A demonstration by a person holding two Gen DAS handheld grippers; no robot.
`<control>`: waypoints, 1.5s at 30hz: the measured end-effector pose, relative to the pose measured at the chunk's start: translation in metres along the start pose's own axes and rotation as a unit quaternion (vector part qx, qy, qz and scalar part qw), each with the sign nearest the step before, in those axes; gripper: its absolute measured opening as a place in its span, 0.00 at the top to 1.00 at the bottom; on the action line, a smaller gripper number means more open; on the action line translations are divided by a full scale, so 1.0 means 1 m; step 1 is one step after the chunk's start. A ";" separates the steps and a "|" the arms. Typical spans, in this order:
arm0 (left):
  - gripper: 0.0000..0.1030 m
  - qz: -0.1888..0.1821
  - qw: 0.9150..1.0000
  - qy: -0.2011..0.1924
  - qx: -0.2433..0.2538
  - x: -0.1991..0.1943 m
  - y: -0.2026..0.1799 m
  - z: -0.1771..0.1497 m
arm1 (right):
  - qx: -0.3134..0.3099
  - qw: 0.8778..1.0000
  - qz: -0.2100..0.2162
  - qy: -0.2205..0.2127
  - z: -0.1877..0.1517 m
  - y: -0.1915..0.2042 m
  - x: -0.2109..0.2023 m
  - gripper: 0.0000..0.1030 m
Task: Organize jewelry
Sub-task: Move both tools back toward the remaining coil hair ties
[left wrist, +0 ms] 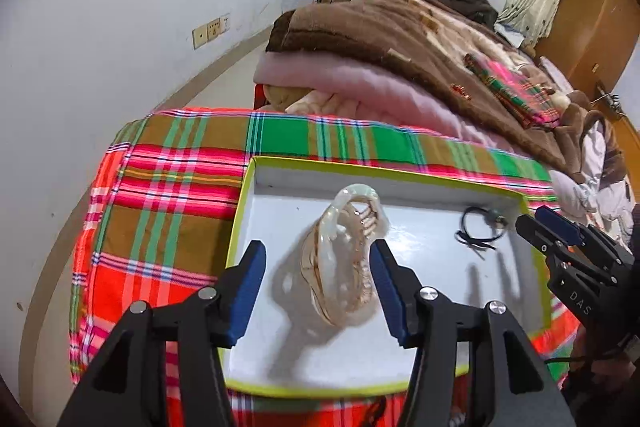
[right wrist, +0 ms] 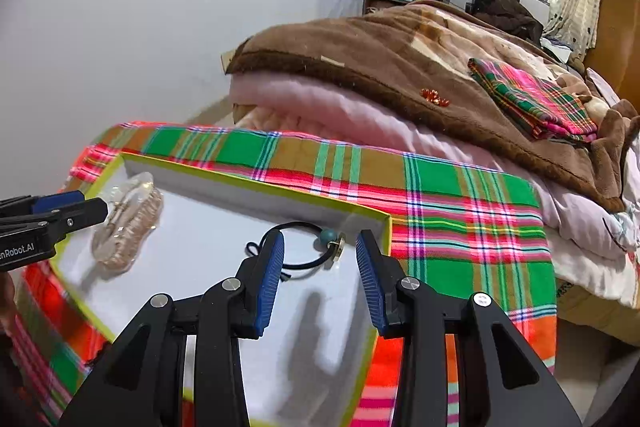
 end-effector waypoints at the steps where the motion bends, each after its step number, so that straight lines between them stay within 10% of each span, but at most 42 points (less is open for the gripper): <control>1: 0.45 -0.002 1.000 -0.004 0.000 -0.006 -0.001 -0.002 | 0.002 1.000 0.002 -0.003 -0.001 0.000 -0.005 0.62; 18: 0.42 -0.084 0.995 -0.058 -0.009 -0.070 -0.037 -0.056 | 0.039 0.998 0.039 -0.040 -0.052 -0.039 -0.089 0.62; 45: 0.41 -0.139 0.990 -0.002 -0.020 -0.051 -0.080 -0.117 | 0.131 0.986 0.103 0.023 -0.132 -0.072 -0.089 0.62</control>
Point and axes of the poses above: each gripper's, at about its wrist camera, not at the fingertips, and x roughly the way its jaws point, y to its left, z to its top, the point moved 6 cm from there along x, roughly the way its jaws point, and after that the axes turned 14 degrees about x, right-handed, at the moved point
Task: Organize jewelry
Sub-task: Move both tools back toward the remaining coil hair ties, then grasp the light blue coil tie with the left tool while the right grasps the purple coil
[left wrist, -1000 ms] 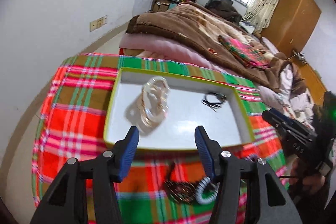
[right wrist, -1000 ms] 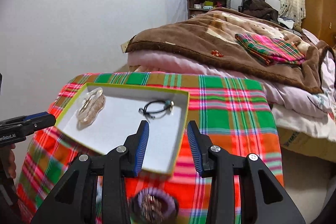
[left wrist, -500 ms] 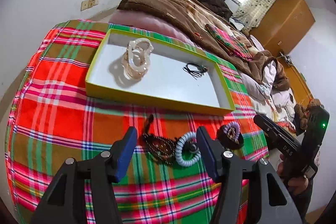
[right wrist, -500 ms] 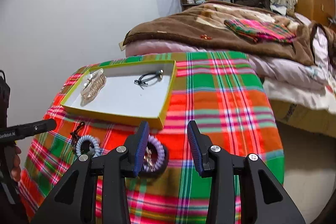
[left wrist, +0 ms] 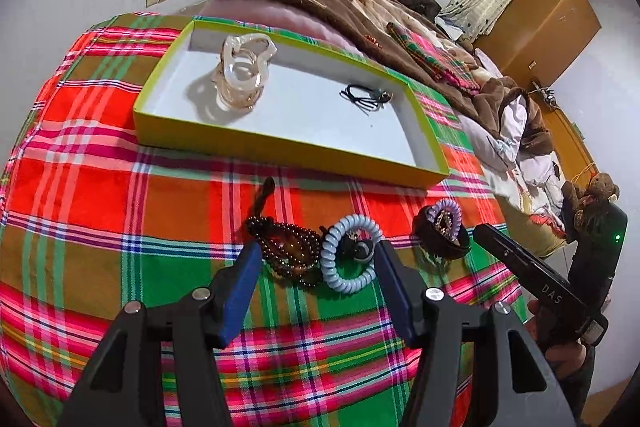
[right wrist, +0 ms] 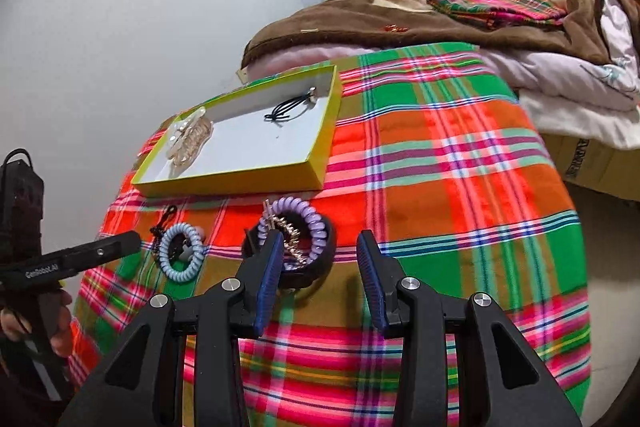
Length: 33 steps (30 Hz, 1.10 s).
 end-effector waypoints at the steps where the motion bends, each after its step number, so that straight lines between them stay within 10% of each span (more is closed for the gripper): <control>1: 0.41 0.002 1.000 0.002 0.001 0.001 -0.001 -0.001 | 0.001 1.000 0.001 0.004 -0.001 0.000 0.002 0.62; 33: 0.56 0.073 0.994 0.021 0.078 0.020 -0.029 0.007 | -0.065 0.998 0.000 0.005 -0.003 0.001 0.005 0.82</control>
Point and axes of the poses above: each gripper's, at about its wrist camera, not at the fingertips, and x roughly the way its jaws point, y to its left, z to its top, the point moved 6 cm from there along x, roughly the way its jaws point, and after that the axes turned 14 degrees about x, right-handed, at the moved point
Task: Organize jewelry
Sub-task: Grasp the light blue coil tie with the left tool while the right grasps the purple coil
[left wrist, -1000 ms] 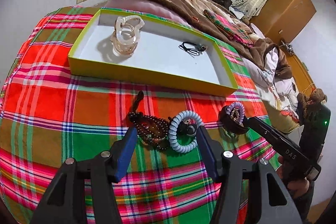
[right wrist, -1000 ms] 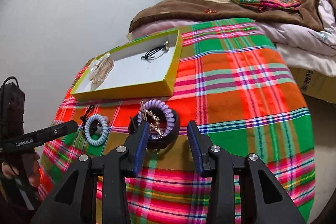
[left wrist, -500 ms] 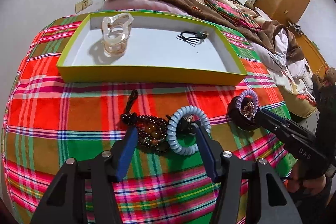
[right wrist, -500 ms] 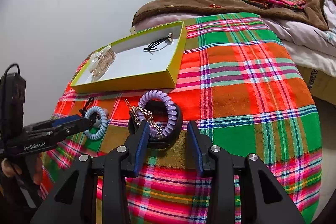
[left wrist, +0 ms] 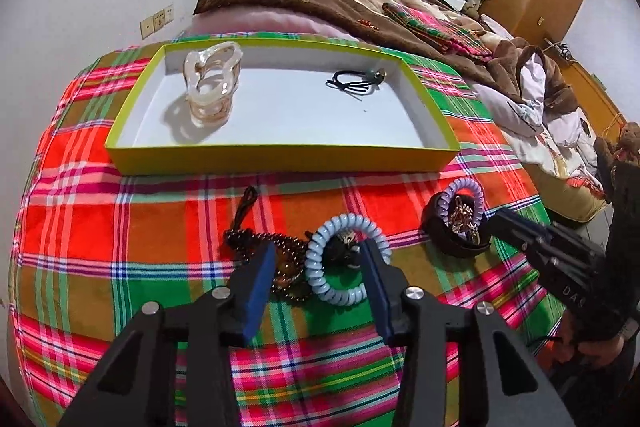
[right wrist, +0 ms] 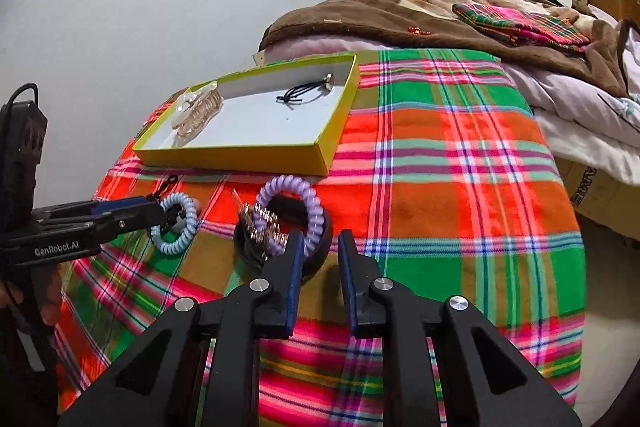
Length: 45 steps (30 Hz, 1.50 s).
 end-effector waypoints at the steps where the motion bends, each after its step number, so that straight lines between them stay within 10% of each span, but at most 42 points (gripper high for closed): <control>1: 0.56 0.002 1.000 0.002 0.000 0.001 0.000 0.000 | 0.001 1.000 0.007 -0.002 0.004 0.001 -0.001 0.82; 19: 0.63 0.001 1.000 0.020 0.016 0.013 -0.005 0.002 | -0.061 0.997 0.023 0.035 0.016 0.012 0.026 0.82; 32: 0.88 0.000 1.000 0.010 0.016 0.010 -0.007 0.004 | -0.060 0.998 0.006 0.010 0.015 0.011 0.017 0.90; 45: 0.90 -0.005 1.000 -0.017 0.000 -0.008 -0.002 0.009 | -0.052 0.998 0.005 -0.028 0.022 0.014 -0.001 0.91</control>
Point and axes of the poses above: each gripper's, at about its wrist camera, not at the fingertips, and x roughly the way its jaws point, y to its left, z to its top, the point moved 6 cm from there along x, roughly the way its jaws point, and after that the axes turned 14 degrees about x, right-handed, at the moved point
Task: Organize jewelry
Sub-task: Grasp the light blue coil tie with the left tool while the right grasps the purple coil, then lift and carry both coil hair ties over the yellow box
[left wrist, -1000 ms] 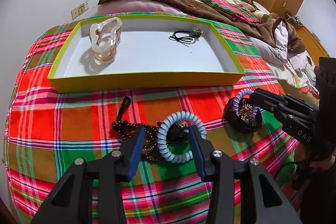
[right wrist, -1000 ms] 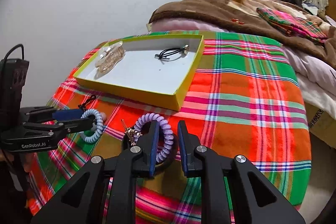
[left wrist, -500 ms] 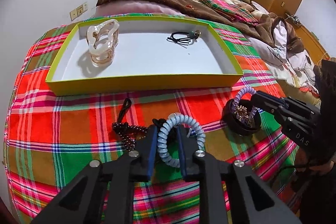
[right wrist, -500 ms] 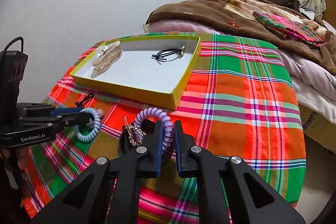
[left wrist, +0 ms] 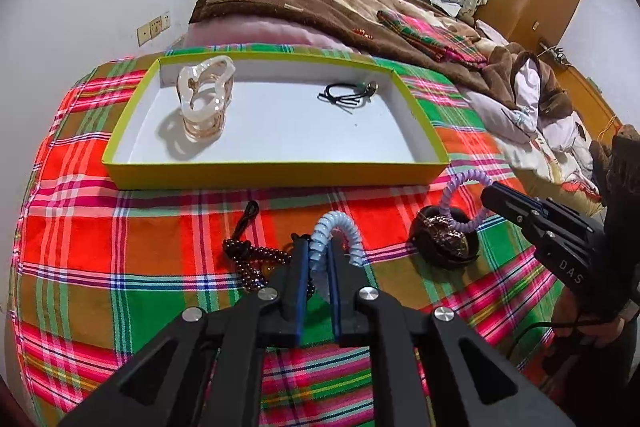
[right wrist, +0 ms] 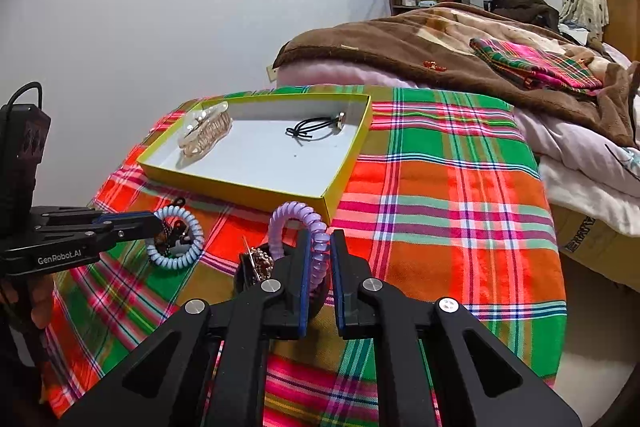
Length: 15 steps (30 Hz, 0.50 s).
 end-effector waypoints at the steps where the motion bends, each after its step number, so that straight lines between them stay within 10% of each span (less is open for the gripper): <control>1: 0.90 0.001 1.000 -0.001 0.000 -0.001 0.001 0.001 | 0.000 1.000 0.000 -0.003 0.001 0.000 -0.001 0.91; 15: 0.90 0.003 1.000 -0.018 -0.011 -0.015 0.009 0.005 | 0.006 0.999 0.001 -0.038 0.015 0.005 -0.021 0.91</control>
Point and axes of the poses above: each gripper's, at about its wrist camera, not at the fingertips, and x roughly the way its jaws point, y to its left, z to its top, the point moved 6 cm from there along x, roughly the way its jaws point, and after that the axes turned 14 degrees about x, right-handed, at the moved point
